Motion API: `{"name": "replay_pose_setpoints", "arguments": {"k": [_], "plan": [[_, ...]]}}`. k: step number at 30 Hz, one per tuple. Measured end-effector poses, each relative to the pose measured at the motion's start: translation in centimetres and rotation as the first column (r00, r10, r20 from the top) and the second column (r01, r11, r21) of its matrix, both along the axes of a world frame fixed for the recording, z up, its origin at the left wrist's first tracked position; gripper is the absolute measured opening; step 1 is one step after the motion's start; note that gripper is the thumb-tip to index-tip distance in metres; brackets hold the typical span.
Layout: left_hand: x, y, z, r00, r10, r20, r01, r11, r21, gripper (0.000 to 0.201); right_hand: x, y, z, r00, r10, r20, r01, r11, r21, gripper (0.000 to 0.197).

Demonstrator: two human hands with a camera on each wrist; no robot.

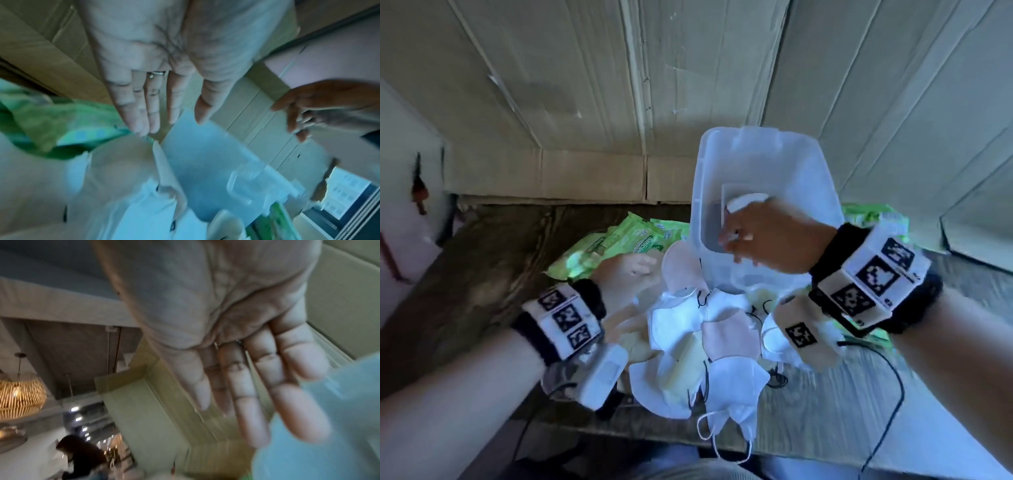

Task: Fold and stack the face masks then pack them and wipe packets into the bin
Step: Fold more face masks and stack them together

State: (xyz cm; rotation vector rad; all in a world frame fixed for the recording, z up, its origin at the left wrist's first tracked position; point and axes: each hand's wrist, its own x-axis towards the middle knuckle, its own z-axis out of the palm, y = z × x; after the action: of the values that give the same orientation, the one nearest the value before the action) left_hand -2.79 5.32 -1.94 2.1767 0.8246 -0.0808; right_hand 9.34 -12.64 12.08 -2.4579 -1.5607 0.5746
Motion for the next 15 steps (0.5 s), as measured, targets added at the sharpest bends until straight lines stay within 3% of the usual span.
{"name": "replay_pose_setpoints", "arguments": {"k": [3,7,11,13,15], "plan": [[2.0,-2.1,-0.6,1.0,-0.018,0.023,0.016,0.997,0.078,0.036,-1.5,-1.4,-6.7,0.995,0.003,-0.099,-0.02,0.986,-0.168,0.025],[3.9,-3.1,-1.6,1.0,0.02,-0.021,-0.02,1.0,-0.006,0.035,-1.8,-2.4,-15.3,0.999,0.052,0.008,-0.045,0.919,-0.391,0.05],[4.7,-3.1,-2.7,0.996,0.062,0.07,-0.065,0.997,0.038,0.028,-1.7,-3.0,-20.1,0.996,0.059,0.062,-0.038,0.954,-0.296,0.062],[4.6,-3.2,-2.8,0.989,0.073,0.131,-0.077,0.997,0.027,0.019,-1.4,-3.3,-21.3,0.998,-0.019,0.062,0.032,0.974,-0.223,0.055],[4.1,-3.7,-2.4,0.972,0.065,0.226,-0.077,0.996,0.044,0.011,-1.0,-3.6,-21.6,0.986,-0.037,0.16,0.058,0.99,-0.127,0.042]]}}
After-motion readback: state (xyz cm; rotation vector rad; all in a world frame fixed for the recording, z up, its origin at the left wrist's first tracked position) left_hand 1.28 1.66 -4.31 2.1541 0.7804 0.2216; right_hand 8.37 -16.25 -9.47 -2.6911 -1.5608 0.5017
